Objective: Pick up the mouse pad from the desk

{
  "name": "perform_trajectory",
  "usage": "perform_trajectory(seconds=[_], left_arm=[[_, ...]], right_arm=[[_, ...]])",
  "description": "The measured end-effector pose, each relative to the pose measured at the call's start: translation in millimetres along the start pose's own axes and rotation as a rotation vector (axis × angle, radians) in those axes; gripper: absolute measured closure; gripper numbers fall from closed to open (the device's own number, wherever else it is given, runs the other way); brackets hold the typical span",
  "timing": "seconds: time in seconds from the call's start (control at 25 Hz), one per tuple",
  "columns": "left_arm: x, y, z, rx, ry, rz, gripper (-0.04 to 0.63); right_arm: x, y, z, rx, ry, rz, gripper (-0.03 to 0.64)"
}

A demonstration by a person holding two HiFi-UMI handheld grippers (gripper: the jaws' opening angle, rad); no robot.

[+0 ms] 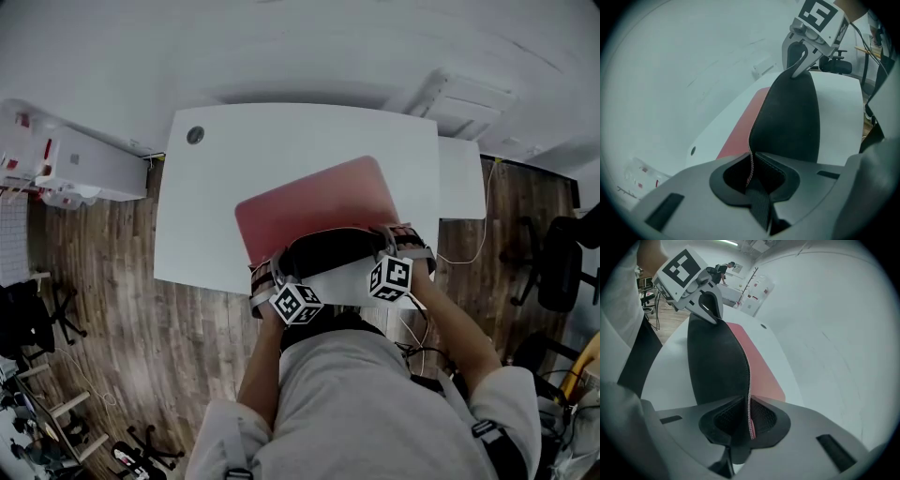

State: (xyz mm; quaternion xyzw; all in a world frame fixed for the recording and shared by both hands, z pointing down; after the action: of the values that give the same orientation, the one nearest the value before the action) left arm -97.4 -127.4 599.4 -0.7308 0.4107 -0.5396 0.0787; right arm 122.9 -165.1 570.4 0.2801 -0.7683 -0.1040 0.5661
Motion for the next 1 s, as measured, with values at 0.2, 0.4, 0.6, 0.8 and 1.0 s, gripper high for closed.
perform_trajectory(seconds=[0.2, 0.4, 0.6, 0.8, 1.0], left_arm=[[23.0, 30.5, 3.5, 0.003, -0.010, -0.008, 0.563], [45.9, 53.3, 10.7, 0.007, -0.016, -0.025, 0.563], [65.2, 85.5, 17.4, 0.001, -0.019, -0.027, 0.563], [73.4, 123.6, 25.1, -0.001, -0.050, -0.011, 0.563], [66.7, 156.4, 33.7, -0.053, -0.076, 0.026, 0.563]], right_arm=[[18.4, -24.0, 15.4, 0.016, 0.015, -0.009, 0.554], [35.8, -46.7, 21.4, 0.041, 0.029, -0.014, 0.552], [46.9, -76.8, 39.1, 0.070, 0.025, -0.039, 0.554], [50.6, -105.0, 59.3, 0.111, 0.013, -0.085, 0.554], [41.0, -129.9, 76.7, 0.159, -0.035, -0.140, 0.555]])
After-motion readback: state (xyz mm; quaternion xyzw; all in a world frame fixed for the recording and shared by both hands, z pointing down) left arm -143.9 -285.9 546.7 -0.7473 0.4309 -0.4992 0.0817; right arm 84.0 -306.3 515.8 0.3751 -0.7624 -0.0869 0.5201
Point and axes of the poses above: the fingertips, and each gripper's own axes: x forward along the fingers, y to its left, z out of its top, the point moved 9 cm from there along -x, backward along the fingers, and after that the axes turned 4 degrees about x, right-handed, at the moved point
